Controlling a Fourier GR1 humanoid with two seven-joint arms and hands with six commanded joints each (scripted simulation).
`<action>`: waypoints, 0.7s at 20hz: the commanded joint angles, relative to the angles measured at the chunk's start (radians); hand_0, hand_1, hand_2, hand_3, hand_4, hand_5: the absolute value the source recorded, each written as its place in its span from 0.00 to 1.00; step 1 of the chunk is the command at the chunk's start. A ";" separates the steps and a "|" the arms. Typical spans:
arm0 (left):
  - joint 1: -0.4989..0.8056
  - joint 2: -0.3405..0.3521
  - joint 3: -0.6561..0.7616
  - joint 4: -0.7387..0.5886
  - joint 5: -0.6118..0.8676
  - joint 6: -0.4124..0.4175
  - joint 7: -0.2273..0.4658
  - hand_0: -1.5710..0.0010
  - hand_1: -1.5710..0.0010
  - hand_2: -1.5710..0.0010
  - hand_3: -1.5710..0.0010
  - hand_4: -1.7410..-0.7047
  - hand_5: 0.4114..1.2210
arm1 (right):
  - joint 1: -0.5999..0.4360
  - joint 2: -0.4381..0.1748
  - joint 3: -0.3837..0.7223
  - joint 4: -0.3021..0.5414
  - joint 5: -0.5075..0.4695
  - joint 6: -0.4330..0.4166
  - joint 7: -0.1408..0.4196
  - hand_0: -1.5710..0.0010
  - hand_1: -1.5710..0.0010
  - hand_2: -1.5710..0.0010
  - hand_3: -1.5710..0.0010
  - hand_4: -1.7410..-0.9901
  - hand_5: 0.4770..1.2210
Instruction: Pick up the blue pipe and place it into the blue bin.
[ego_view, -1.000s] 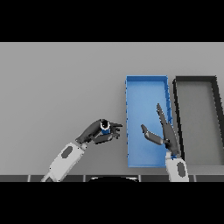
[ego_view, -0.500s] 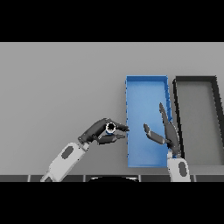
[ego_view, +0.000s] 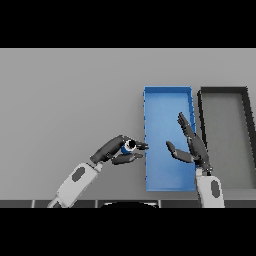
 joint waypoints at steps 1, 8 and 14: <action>0.008 -0.004 -0.008 -0.005 -0.002 -0.006 0.000 0.00 0.00 0.00 0.05 0.00 1.00 | -0.015 -0.016 0.000 -0.015 -0.062 0.054 0.020 1.00 1.00 1.00 1.00 0.70 0.15; -0.001 -0.010 0.013 0.002 -0.021 -0.023 -0.006 0.00 0.00 0.00 0.05 0.00 1.00 | -0.164 -0.188 0.079 -0.215 -0.321 0.263 0.275 1.00 1.00 1.00 1.00 0.57 0.03; 0.009 -0.023 0.017 -0.006 -0.033 -0.040 -0.003 0.00 0.00 0.00 0.05 0.00 1.00 | -0.322 -0.173 0.198 -0.201 -0.287 0.338 0.358 1.00 1.00 1.00 1.00 0.60 0.06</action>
